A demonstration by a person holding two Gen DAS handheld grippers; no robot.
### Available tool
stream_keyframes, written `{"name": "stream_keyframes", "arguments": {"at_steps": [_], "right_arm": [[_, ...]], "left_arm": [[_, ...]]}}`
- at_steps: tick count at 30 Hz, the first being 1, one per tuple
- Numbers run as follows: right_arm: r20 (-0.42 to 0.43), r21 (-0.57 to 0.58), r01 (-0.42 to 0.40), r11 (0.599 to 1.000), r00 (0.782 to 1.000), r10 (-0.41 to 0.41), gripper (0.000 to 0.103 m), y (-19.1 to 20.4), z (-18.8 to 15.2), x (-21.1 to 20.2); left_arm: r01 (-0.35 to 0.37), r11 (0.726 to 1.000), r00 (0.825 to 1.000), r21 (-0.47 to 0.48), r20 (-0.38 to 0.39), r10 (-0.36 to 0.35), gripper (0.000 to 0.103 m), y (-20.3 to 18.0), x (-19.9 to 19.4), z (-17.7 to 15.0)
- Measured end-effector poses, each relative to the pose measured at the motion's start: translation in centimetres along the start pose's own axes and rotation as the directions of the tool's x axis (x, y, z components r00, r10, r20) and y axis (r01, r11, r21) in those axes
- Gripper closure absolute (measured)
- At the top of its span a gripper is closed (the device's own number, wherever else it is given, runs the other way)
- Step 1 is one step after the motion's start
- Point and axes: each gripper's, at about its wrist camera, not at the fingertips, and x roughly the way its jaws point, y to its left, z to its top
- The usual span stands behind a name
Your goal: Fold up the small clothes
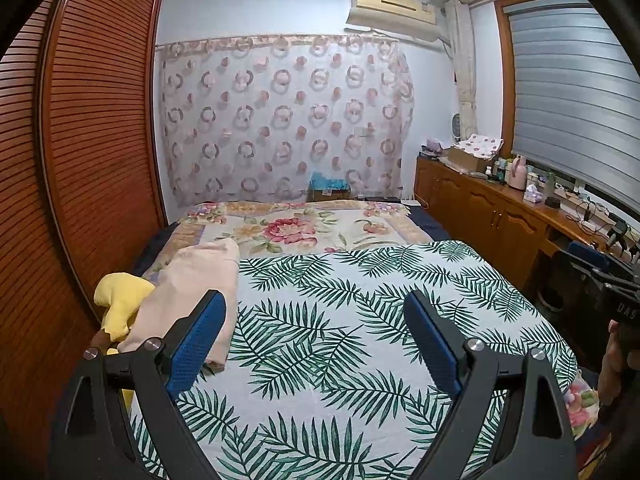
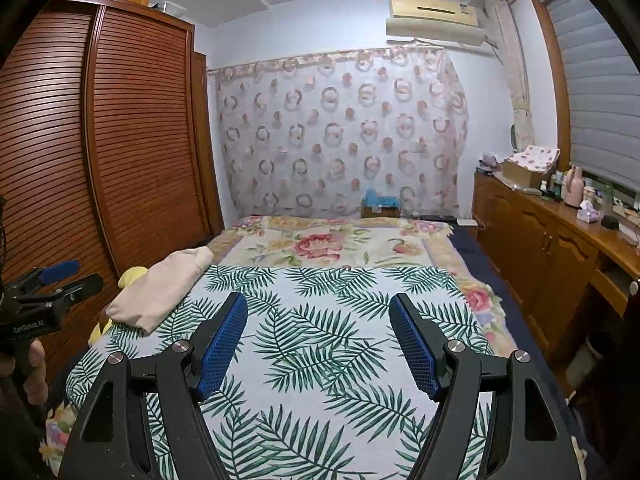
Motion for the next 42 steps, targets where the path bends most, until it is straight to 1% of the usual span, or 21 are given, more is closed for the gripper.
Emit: {"name": "stream_keyframes", "arguments": {"at_steps": [42], "right_arm": [[-0.002, 0.002, 0.002, 1.000, 1.000, -0.002, 0.028, -0.33, 0.17, 0.83]], "left_arm": [[-0.001, 1.000, 1.000, 0.000, 0.002, 0.001, 0.012, 0.13, 0.02, -0.09]]}}
